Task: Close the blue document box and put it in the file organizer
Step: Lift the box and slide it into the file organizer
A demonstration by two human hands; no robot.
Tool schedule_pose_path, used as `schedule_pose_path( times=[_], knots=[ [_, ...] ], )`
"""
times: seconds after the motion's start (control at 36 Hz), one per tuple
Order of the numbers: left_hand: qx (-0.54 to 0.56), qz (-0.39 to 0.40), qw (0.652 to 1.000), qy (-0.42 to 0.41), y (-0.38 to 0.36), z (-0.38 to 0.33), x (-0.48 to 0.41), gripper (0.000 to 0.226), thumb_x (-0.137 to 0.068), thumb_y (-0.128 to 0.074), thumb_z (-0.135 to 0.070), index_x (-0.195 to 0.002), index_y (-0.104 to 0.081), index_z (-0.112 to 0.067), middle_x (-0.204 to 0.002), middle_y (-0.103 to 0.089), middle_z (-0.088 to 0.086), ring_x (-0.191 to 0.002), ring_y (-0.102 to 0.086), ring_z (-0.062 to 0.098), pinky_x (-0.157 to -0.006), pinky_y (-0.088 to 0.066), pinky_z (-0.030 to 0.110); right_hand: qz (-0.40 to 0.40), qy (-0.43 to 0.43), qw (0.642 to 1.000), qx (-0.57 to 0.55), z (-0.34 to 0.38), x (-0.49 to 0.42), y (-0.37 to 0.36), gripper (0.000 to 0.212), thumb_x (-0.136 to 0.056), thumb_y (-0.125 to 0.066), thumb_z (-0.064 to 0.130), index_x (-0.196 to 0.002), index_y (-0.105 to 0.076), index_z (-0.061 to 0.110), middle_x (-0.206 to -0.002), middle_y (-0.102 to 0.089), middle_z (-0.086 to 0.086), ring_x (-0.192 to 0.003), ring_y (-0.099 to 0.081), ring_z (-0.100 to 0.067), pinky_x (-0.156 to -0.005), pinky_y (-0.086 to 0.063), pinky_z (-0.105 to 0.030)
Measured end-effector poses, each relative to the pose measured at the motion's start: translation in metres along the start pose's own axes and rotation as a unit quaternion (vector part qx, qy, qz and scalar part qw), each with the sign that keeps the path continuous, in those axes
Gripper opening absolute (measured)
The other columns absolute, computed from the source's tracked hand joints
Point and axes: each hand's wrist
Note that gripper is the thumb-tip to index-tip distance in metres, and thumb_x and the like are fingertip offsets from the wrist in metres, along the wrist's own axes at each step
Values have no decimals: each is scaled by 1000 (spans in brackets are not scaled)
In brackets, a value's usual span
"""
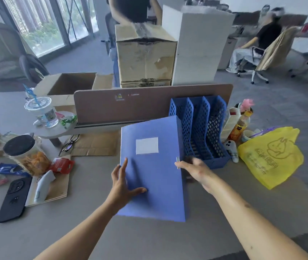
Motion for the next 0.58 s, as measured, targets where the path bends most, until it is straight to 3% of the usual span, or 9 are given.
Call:
schedule_pose_path(
  times=[0.06, 0.11, 0.17, 0.25, 0.31, 0.39, 0.44, 0.5, 0.58],
  knots=[
    [-2, 13, 999, -36, -1, -12, -10, 140, -35, -83, -75, -152, -11, -44, -154, -15, 8, -147, -14, 15, -116, -19, 31, 11, 17, 1000, 10, 14, 9, 17, 30, -84, -69, 34, -110, -55, 32, -105, -64, 14, -98, -65, -11, -74, -57, -32],
    [4, 32, 998, -57, -4, -26, -19, 138, -38, -87, -66, -152, -12, -46, -154, -14, 4, -146, -12, 10, -117, -21, 36, 1, 26, 999, 39, 25, 18, 31, 42, -81, -71, 35, -116, -49, 33, -110, -61, 12, -104, -63, -15, -88, -56, -41],
    [11, 44, 996, -80, -9, -40, -26, 136, -41, -90, -59, -153, -13, -47, -155, -13, 1, -145, -11, 5, -117, -22, 38, -22, 45, 996, 71, 34, 26, 44, 53, -76, -73, 39, -121, -47, 31, -117, -59, 11, -107, -60, -12, -96, -51, -41],
    [22, 58, 993, -100, -21, -58, -35, 139, -39, -90, -63, -153, -12, -49, -156, -12, -2, -143, -10, 0, -115, -21, 35, -62, 63, 993, 81, 43, 38, 59, 56, -76, -74, 36, -125, -47, 25, -118, -60, 9, -99, -57, -2, -83, -48, -30],
    [34, 74, 991, -104, -31, -71, -38, 141, -41, -93, -57, -153, -9, -49, -155, -11, -5, -141, -11, -6, -113, -19, 32, -85, 71, 991, 75, 47, 47, 68, 54, -75, -74, 36, -121, -49, 25, -113, -62, 8, -97, -61, -7, -75, -49, -28],
    [60, 110, 988, -95, -49, -89, -43, 140, -52, -97, -34, -153, -2, -49, -155, -10, -14, -125, -10, -32, -112, -17, 28, -128, 90, 984, 79, 50, 57, 82, 53, -72, -76, 34, -119, -51, 26, -112, -63, 9, -100, -61, -12, -74, -50, -27],
    [74, 142, 983, -86, -61, -101, -50, 135, -56, -96, -37, -147, 2, -57, -159, -6, -22, -133, -11, -23, -115, -17, 28, -160, 99, 977, 98, 52, 64, 88, 53, -70, -77, 34, -116, -51, 29, -108, -64, 12, -100, -62, -14, -79, -52, -30],
    [108, 188, 974, -72, -69, -118, -57, 128, -59, -92, -50, -141, 5, -66, -161, -7, -29, -145, -16, -5, -121, -22, 39, -197, 98, 966, 132, 51, 69, 93, 55, -61, -76, 40, -109, -50, 32, -101, -67, 11, -97, -64, -19, -83, -54, -39],
    [155, 235, 958, -50, -77, -146, -65, 118, -67, -82, -61, -148, 4, -60, -159, -22, -30, -146, -29, 7, -116, -32, 54, -242, 81, 950, 181, 51, 75, 92, 62, -65, -74, 42, -117, -43, 32, -106, -64, 4, -97, -62, -27, -82, -51, -39]
  ],
)
Point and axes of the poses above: each hand's wrist, its own x-axis away from the middle knuckle, its own y-axis out of the back of the hand, z = x × y
